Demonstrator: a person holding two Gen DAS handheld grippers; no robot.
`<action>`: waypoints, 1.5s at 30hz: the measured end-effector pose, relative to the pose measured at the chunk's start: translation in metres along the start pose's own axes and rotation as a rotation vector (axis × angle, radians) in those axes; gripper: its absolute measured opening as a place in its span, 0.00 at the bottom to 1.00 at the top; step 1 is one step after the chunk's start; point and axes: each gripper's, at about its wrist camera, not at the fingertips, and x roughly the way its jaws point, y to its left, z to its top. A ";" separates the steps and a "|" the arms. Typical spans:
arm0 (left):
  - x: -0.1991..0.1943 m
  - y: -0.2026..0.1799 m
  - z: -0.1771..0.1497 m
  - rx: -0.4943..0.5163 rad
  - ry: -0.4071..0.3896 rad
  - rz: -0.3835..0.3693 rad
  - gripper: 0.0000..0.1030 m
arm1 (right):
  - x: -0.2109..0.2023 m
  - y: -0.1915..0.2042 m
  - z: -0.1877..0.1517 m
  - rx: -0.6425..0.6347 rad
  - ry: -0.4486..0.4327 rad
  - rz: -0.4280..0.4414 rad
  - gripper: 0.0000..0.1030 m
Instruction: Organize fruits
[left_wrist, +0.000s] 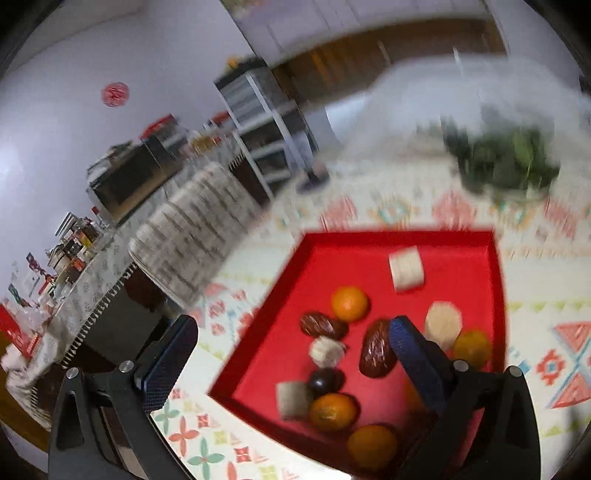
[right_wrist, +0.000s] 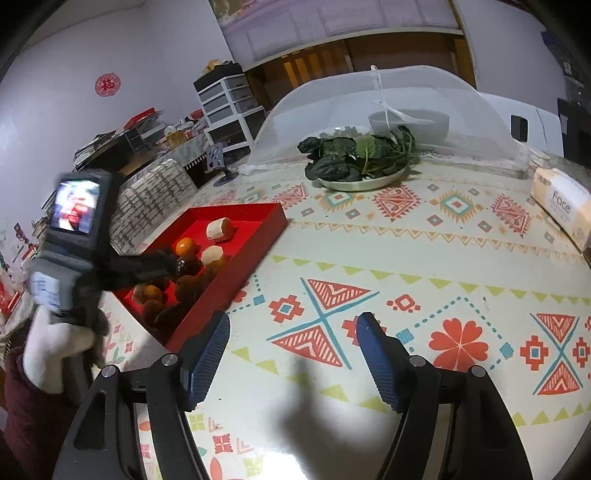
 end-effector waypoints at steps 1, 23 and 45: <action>-0.008 0.005 0.001 -0.015 -0.026 -0.001 1.00 | 0.002 0.001 -0.001 -0.001 0.004 0.004 0.73; -0.107 0.067 -0.027 -0.321 -0.289 -0.042 1.00 | 0.007 0.012 -0.009 -0.038 0.026 0.018 0.73; -0.080 0.094 -0.075 -0.436 -0.186 -0.055 1.00 | 0.032 0.114 -0.015 -0.299 0.077 0.078 0.78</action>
